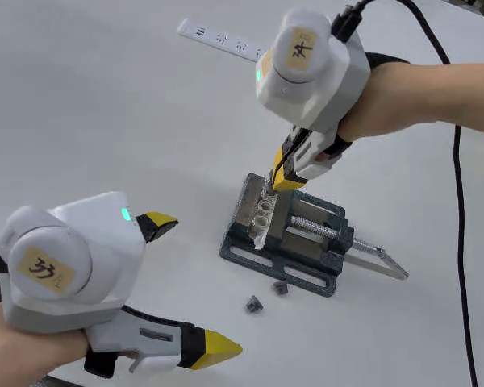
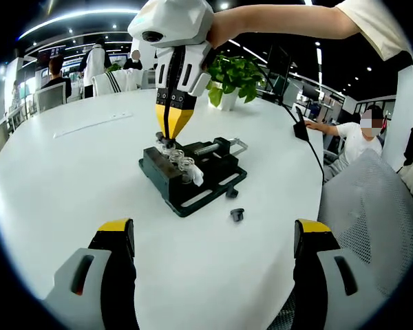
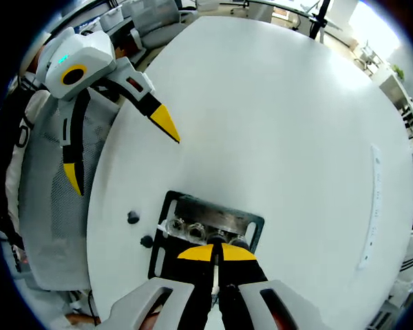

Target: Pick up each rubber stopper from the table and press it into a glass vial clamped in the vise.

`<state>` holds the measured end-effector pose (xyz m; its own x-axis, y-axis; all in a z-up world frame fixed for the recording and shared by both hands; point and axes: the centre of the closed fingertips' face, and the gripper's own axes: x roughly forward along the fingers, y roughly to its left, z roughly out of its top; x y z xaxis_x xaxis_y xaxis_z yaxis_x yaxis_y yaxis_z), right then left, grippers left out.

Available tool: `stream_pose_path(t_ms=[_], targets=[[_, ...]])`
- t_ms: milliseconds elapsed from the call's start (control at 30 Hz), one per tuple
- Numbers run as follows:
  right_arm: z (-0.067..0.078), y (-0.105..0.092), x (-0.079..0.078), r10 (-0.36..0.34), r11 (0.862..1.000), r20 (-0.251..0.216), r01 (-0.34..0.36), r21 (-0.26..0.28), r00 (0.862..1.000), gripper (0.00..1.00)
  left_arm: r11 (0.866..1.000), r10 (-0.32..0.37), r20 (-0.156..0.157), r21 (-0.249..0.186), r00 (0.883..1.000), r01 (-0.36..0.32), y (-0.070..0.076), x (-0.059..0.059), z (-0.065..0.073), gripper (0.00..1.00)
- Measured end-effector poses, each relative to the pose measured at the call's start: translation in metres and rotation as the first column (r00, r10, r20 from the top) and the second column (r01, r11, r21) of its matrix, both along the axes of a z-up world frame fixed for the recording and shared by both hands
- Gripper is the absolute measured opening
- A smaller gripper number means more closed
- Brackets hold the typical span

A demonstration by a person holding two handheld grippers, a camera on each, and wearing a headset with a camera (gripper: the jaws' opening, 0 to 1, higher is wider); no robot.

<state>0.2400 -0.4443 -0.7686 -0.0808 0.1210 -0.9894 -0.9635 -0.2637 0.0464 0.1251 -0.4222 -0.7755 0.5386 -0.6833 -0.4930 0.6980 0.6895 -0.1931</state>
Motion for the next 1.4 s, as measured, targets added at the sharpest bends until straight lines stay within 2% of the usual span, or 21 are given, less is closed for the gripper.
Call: stream_pose_path(t_ms=[267,567,800,833,1033,1133,1400], targets=[[-0.0013,-0.0016,-0.0026,0.021,0.997,0.034,-0.018,-0.077,0.999,0.00,1.000,0.001,-0.001,0.000,1.000,-0.001,-0.0012,0.0009,-0.0004,0.96],[-0.0029,-0.0011,0.0006,-0.017,0.993,0.039,0.022,-0.116,0.999,0.00,1.000,0.007,0.002,0.004,1.000,-0.007,-0.0008,0.0022,0.0002,0.96],[-0.0033,-0.0027,0.0009,-0.029,0.994,0.033,0.032,-0.101,0.999,0.00,1.000,0.007,0.003,0.006,1.000,-0.007,-0.0014,0.0033,0.0003,0.96],[-0.0040,-0.0026,0.0020,-0.054,0.994,0.023,0.056,-0.095,0.998,0.00,1.000,0.008,0.002,0.006,1.000,-0.008,-0.0016,0.0031,0.0004,0.96],[-0.0042,-0.0026,0.0019,-0.036,0.995,0.020,0.038,-0.089,0.999,0.00,1.000,0.013,-0.001,0.008,1.000,-0.013,0.0006,0.0040,-0.0011,0.96],[-0.0039,-0.0027,0.0023,-0.064,0.995,0.003,0.064,-0.083,0.998,0.00,1.000,0.010,0.001,0.009,1.000,-0.010,-0.0002,0.0039,-0.0009,0.96],[-0.0046,-0.0016,0.0027,-0.054,0.995,0.022,0.056,-0.085,0.998,0.00,1.000,0.010,-0.003,0.010,1.000,-0.010,-0.0003,0.0041,-0.0021,0.96]])
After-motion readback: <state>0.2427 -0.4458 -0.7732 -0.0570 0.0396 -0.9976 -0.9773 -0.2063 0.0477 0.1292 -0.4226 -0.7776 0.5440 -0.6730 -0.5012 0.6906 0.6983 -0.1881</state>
